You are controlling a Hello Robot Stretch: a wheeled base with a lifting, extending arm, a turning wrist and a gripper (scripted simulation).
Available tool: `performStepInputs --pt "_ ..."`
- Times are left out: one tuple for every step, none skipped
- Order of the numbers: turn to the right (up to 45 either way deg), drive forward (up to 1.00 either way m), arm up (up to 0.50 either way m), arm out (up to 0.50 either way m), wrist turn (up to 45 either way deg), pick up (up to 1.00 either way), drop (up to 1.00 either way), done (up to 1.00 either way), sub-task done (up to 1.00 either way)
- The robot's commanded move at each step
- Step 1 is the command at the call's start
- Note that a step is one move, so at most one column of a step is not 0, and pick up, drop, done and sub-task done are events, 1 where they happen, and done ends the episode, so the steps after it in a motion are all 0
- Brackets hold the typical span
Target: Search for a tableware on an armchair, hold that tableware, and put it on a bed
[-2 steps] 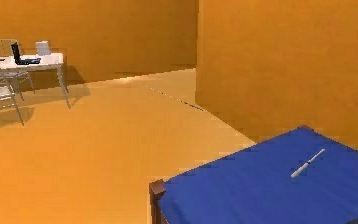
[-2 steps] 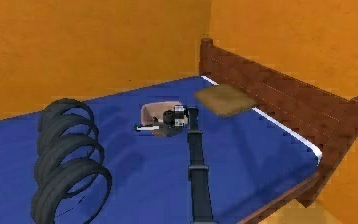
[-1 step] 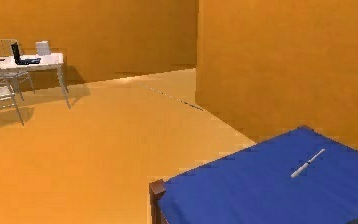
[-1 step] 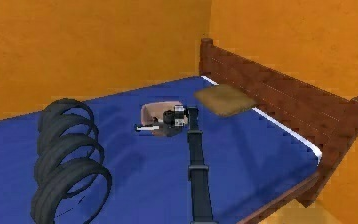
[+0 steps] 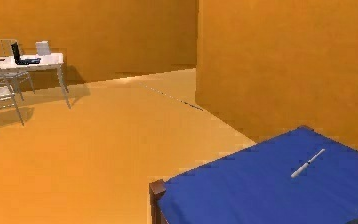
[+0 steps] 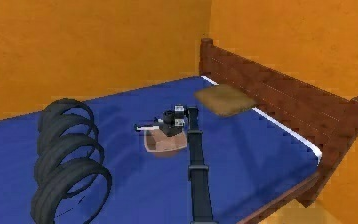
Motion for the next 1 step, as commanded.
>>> performStepInputs --pt "0.0 0.0 0.1 0.0 0.0 0.0 0.0 0.0 0.0"
